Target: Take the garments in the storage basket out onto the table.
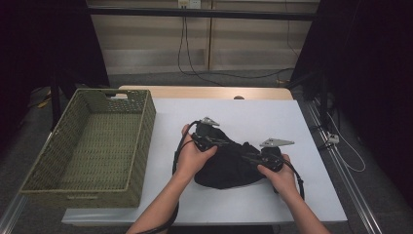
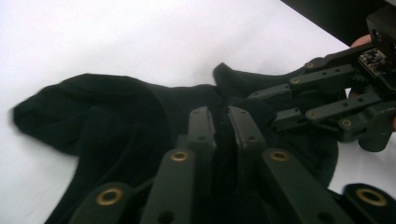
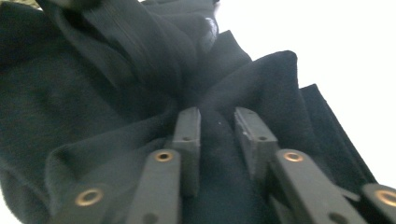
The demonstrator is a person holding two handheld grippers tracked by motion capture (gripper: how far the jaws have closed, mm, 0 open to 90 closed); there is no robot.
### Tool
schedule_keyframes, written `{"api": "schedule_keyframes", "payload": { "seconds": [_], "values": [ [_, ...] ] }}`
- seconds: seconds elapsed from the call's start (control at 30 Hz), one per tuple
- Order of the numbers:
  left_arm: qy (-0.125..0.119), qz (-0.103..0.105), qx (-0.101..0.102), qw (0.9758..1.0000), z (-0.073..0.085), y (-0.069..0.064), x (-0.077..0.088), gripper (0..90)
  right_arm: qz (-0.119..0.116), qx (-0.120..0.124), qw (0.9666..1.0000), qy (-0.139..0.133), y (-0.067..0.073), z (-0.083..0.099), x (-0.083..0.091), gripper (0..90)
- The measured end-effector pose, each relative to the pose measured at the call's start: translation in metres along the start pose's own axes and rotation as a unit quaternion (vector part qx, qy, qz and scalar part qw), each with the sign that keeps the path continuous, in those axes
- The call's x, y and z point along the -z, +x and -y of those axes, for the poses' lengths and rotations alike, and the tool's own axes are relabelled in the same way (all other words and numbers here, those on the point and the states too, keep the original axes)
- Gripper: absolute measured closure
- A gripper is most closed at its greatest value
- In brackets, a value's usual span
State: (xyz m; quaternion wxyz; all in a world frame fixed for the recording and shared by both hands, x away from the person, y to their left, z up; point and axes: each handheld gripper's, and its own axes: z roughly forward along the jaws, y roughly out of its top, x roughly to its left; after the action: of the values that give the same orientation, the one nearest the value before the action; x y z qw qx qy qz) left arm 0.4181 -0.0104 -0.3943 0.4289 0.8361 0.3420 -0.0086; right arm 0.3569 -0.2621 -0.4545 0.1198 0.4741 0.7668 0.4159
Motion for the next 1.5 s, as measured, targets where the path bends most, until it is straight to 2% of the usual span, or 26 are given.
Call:
{"api": "schedule_keyframes", "payload": {
  "seconds": [0.1,0.17,0.23,0.3,0.33,0.37,0.4,0.47,0.53,0.57,0.67,0.73,0.87,0.93,1.0,1.07,1.1,1.13,1.17,1.2,1.23,1.27,1.3,1.33,1.43,1.5],
  "values": [
    [-0.014,-0.007,0.006,0.9999,0.002,0.005,0.017,82.7,-0.007,0.004,1.0000,0.001,-0.001,0.001,0.004,75.2],
    [-0.019,-0.013,0.001,0.9997,0.003,0.009,0.032,82.9,-0.011,0.005,0.9999,-0.004,-0.002,0.002,0.008,75.3],
    [-0.032,-0.016,0.004,0.9993,0.006,0.014,0.044,82.9,-0.017,0.009,0.9998,-0.009,-0.002,0.001,0.011,72.0],
    [-0.038,-0.027,0.002,0.9989,0.006,0.019,0.054,82.9,-0.014,0.023,0.9993,-0.024,0.001,-0.002,0.015,58.5],
    [-0.042,-0.027,0.009,0.9987,0.006,0.020,0.058,82.9,-0.014,0.026,0.9990,-0.033,0.002,-0.005,0.017,52.2],
    [-0.041,-0.022,0.011,0.9989,0.005,0.023,0.062,82.9,-0.019,0.025,0.9986,-0.043,0.004,-0.008,0.018,43.6],
    [-0.046,-0.028,0.009,0.9985,0.004,0.024,0.064,82.9,-0.025,0.025,0.9980,-0.053,0.006,-0.011,0.018,34.0],
    [-0.047,-0.032,0.013,0.9983,0.002,0.025,0.071,83.0,-0.039,0.034,0.9964,-0.068,0.013,-0.018,0.016,25.7],
    [-0.054,-0.033,0.014,0.9979,0.001,0.026,0.074,82.9,-0.055,0.053,0.9954,-0.057,0.020,-0.021,0.008,21.6],
    [-0.054,-0.036,0.008,0.9979,0.001,0.027,0.075,83.0,-0.061,0.060,0.9952,-0.047,0.024,-0.022,0.003,21.1],
    [-0.058,-0.042,0.012,0.9974,0.002,0.029,0.082,83.0,-0.089,0.064,0.9939,-0.012,0.031,-0.019,-0.012,23.6],
    [-0.058,-0.045,0.013,0.9972,0.002,0.032,0.088,82.9,-0.110,0.067,0.9917,-0.002,0.035,-0.018,-0.017,27.5],
    [-0.072,-0.055,0.025,0.9956,0.003,0.038,0.100,82.9,-0.155,0.066,0.9857,0.006,0.044,-0.017,-0.020,23.1],
    [-0.072,-0.058,0.024,0.9954,0.003,0.039,0.104,82.9,-0.166,0.079,0.9829,0.017,0.050,-0.016,-0.025,18.0],
    [-0.071,-0.060,0.023,0.9954,0.004,0.039,0.105,82.9,-0.164,0.096,0.9812,0.033,0.060,-0.014,-0.032,14.3],
    [-0.073,-0.059,0.023,0.9954,0.005,0.039,0.105,82.9,-0.143,0.128,0.9800,0.051,0.070,-0.010,-0.040,14.1],
    [-0.073,-0.059,0.023,0.9953,0.005,0.039,0.104,82.9,-0.115,0.153,0.9806,0.044,0.075,-0.009,-0.042,20.7],
    [-0.068,-0.061,0.027,0.9955,0.005,0.039,0.104,82.9,-0.090,0.162,0.9816,0.043,0.080,-0.009,-0.042,28.1],
    [-0.071,-0.060,0.024,0.9954,0.005,0.039,0.102,82.9,-0.086,0.164,0.9818,0.039,0.083,-0.010,-0.042,38.3],
    [-0.068,-0.060,0.021,0.9956,0.005,0.039,0.102,82.9,-0.084,0.154,0.9839,0.034,0.082,-0.012,-0.041,52.8],
    [-0.071,-0.059,0.022,0.9955,0.005,0.039,0.102,82.9,-0.088,0.139,0.9861,0.027,0.081,-0.013,-0.040,60.1],
    [-0.078,-0.055,0.026,0.9951,0.006,0.039,0.101,82.9,-0.083,0.144,0.9858,0.023,0.080,-0.014,-0.039,62.7],
    [-0.080,-0.056,0.024,0.9949,0.005,0.039,0.101,82.9,-0.069,0.154,0.9856,0.016,0.078,-0.015,-0.037,64.0],
    [-0.079,-0.056,0.021,0.9951,0.005,0.040,0.102,82.9,-0.047,0.159,0.9861,0.005,0.075,-0.017,-0.034,64.6],
    [-0.089,-0.056,0.025,0.9941,0.002,0.043,0.100,82.9,0.008,0.124,0.9914,-0.040,0.053,-0.028,-0.022,65.2],
    [-0.094,-0.059,0.026,0.9935,-0.001,0.044,0.098,82.9,0.068,0.118,0.9885,-0.065,0.035,-0.036,-0.015,65.2]
  ]
}}
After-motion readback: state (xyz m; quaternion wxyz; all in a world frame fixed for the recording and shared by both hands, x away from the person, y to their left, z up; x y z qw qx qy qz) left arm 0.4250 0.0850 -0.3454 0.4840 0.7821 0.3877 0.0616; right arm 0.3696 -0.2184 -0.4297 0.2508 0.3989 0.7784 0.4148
